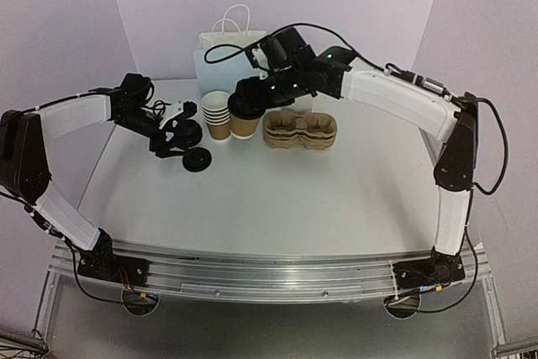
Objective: Pack the takeout coffee
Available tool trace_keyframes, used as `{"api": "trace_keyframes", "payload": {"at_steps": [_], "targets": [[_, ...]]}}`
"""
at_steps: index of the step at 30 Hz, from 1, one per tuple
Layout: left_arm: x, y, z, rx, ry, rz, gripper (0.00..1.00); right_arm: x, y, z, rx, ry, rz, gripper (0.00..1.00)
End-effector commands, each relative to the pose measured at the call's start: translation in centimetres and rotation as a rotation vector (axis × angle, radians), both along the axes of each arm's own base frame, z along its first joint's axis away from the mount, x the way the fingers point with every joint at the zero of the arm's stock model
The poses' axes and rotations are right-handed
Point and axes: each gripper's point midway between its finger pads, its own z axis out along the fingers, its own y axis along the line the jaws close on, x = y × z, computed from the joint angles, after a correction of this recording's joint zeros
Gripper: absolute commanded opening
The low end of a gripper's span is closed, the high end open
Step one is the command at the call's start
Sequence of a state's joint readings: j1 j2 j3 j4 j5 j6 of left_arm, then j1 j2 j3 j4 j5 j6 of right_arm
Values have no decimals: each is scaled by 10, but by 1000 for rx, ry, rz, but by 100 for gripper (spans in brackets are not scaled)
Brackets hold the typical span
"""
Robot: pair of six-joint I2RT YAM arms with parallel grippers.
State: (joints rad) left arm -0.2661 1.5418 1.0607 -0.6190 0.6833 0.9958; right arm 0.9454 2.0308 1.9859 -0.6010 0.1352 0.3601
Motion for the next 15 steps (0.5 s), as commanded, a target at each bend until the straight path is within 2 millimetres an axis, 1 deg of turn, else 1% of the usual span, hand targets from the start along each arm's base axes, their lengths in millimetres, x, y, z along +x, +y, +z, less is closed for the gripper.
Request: {"api": "trace_keyframes", "payload": {"at_steps": [1,3,4,7,8,10,12,14,15], "targets": [[8,-4,28,-50,-68,9,74,25,-53,71,100,-75,-157,41],[7,-4,29,-52,-67,9,74,34,-83,89,98,-115,-226,41],[7,-4,30,-54,-65,10,74,40,-101,95,84,-133,-270,41],[5,-5,32,-63,-58,7,74,53,-159,106,17,-170,-391,42],[4,-5,33,-65,-56,7,74,58,-178,106,-11,-172,-433,42],[4,-6,36,-72,-57,9,74,68,-219,99,-59,-158,-512,42],[4,-6,37,-76,-54,12,74,76,-255,84,-94,-117,-583,42],[3,-6,37,-75,-52,16,74,86,-293,62,-140,-74,-660,42],[2,-5,37,-75,-50,17,74,90,-307,51,-166,-56,-687,42]]}}
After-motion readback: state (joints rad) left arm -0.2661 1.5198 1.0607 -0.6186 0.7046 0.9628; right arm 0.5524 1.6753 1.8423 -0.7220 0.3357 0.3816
